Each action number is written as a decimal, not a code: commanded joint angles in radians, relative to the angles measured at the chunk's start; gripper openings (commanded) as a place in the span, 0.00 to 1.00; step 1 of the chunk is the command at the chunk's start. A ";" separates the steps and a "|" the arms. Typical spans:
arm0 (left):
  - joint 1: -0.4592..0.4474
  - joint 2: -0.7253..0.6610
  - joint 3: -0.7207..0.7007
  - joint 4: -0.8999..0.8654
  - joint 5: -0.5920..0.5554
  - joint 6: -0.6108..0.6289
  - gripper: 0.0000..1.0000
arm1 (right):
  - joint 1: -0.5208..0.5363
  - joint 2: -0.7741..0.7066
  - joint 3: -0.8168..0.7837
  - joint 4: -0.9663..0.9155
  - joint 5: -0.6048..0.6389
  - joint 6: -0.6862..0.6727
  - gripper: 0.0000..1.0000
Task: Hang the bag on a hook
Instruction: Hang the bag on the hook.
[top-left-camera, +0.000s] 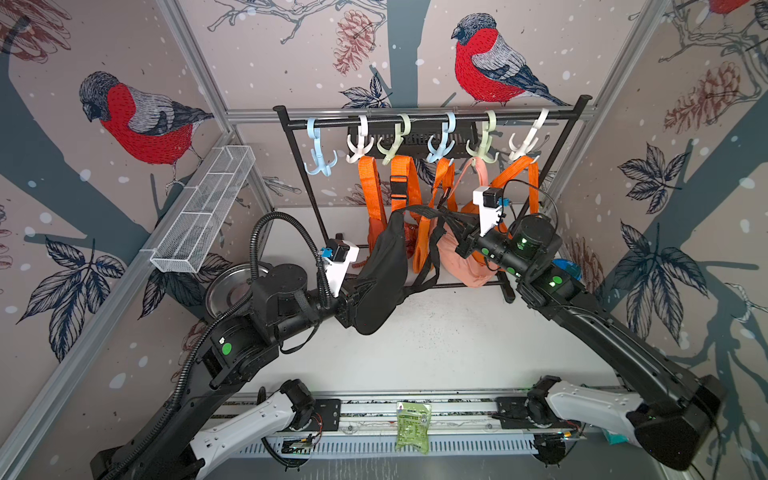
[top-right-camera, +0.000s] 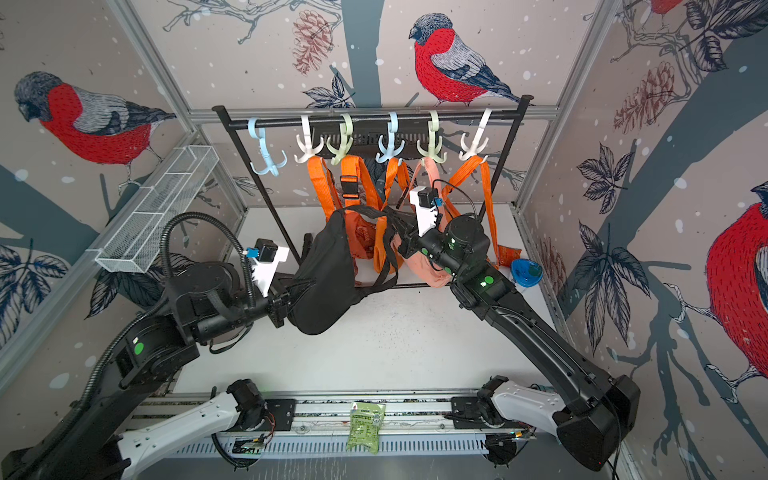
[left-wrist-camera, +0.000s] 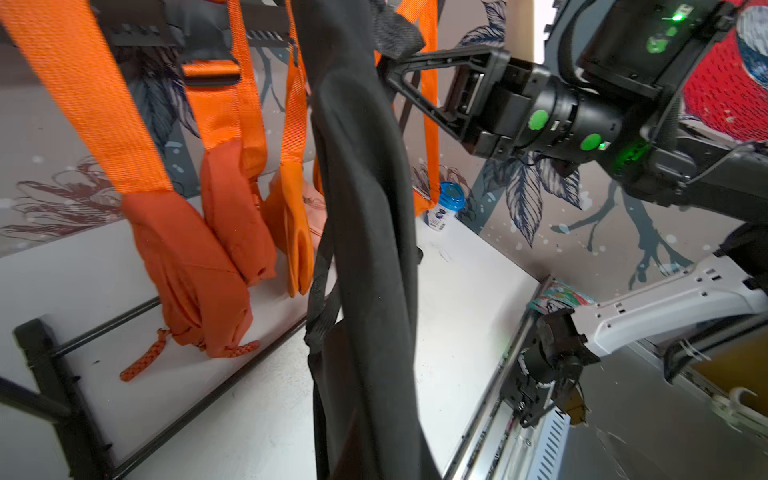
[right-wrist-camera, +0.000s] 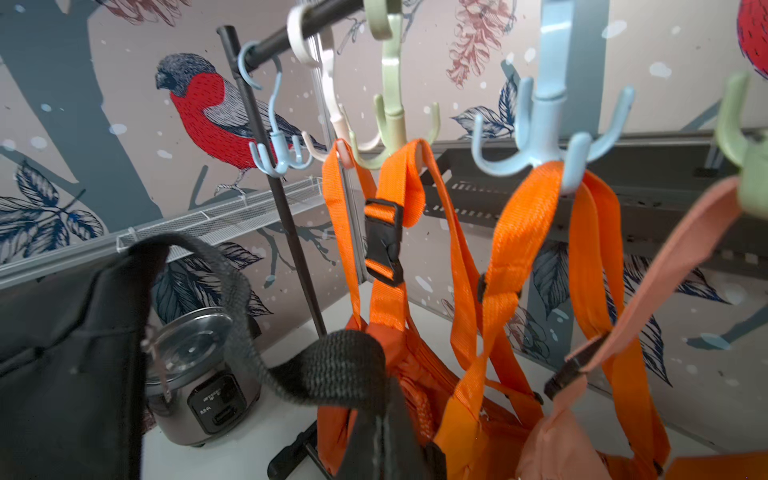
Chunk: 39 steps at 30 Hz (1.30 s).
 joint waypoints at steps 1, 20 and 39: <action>0.006 -0.002 0.014 -0.018 -0.159 -0.054 0.00 | 0.052 0.044 0.084 -0.017 0.016 -0.015 0.03; 0.133 -0.002 0.081 -0.092 -0.359 -0.059 0.00 | 0.225 0.697 1.020 -0.419 0.093 -0.050 0.02; 0.386 0.110 0.241 -0.085 -0.150 0.010 0.00 | 0.218 0.892 1.223 -0.361 0.092 0.005 0.03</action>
